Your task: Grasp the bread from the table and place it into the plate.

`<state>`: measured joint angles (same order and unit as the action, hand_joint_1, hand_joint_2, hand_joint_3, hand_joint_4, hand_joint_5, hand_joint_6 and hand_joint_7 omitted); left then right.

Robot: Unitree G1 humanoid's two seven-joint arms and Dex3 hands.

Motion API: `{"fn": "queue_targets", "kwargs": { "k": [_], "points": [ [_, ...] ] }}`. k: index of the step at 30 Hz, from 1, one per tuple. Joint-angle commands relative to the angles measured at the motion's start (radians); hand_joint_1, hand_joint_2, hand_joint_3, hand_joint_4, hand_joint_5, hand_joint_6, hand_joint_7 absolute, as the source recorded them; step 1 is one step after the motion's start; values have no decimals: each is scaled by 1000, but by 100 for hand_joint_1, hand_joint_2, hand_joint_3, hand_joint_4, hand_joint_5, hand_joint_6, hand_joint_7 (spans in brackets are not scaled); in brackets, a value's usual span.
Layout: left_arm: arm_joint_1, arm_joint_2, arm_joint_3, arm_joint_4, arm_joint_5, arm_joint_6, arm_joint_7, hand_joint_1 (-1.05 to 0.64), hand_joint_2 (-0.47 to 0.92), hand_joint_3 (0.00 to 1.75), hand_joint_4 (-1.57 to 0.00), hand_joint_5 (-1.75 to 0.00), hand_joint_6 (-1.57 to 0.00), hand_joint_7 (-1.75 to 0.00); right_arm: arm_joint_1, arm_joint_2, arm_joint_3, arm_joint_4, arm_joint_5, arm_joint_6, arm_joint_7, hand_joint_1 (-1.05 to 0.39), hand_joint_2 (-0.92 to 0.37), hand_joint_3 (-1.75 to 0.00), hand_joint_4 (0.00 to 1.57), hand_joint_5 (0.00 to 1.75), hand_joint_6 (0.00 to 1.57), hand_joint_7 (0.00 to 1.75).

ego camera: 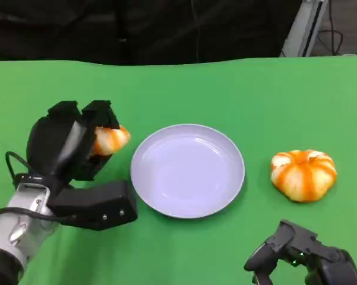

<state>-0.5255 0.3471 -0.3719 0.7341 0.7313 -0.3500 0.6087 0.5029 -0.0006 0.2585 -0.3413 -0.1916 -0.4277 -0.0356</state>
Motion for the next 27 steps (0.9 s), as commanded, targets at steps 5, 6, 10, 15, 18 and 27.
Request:
{"fn": "queue_targets", "kwargs": {
  "k": [5,6,10,15,18,27],
  "points": [
    [-1,-18,-12,-106,0,-48,-33,-13,22,147,-96,-175,-74,-175,-4,-1,0,10,-5,-3,-7,-9,-36,-128,71,161,77,133],
    [-7,-28,-21,-104,6,-51,-41,-14,22,147,-95,-175,-74,-175,-5,-2,-1,9,-4,-2,-6,-10,-36,-128,71,161,78,132],
    [-19,-83,-31,-98,-21,-43,-106,-13,24,143,-93,-175,-73,-175,-5,-2,1,7,0,2,-3,-9,-36,-129,71,161,78,132],
    [-42,-138,-46,-74,-17,-28,-152,-10,26,135,-93,-175,-74,-175,-5,-5,5,11,-11,-7,-6,-8,-32,-133,73,160,79,129],
    [-58,-168,-60,-49,-19,-22,-172,-11,28,136,-93,-175,-73,-175,2,-9,4,7,-17,-14,-8,-10,-35,-129,73,159,80,128],
    [-149,-267,-94,52,-55,108,-385,-17,59,88,-67,-155,-79,-83,23,-10,2,-16,-7,-7,-4,-11,-36,-127,72,159,79,128]
  ]
}}
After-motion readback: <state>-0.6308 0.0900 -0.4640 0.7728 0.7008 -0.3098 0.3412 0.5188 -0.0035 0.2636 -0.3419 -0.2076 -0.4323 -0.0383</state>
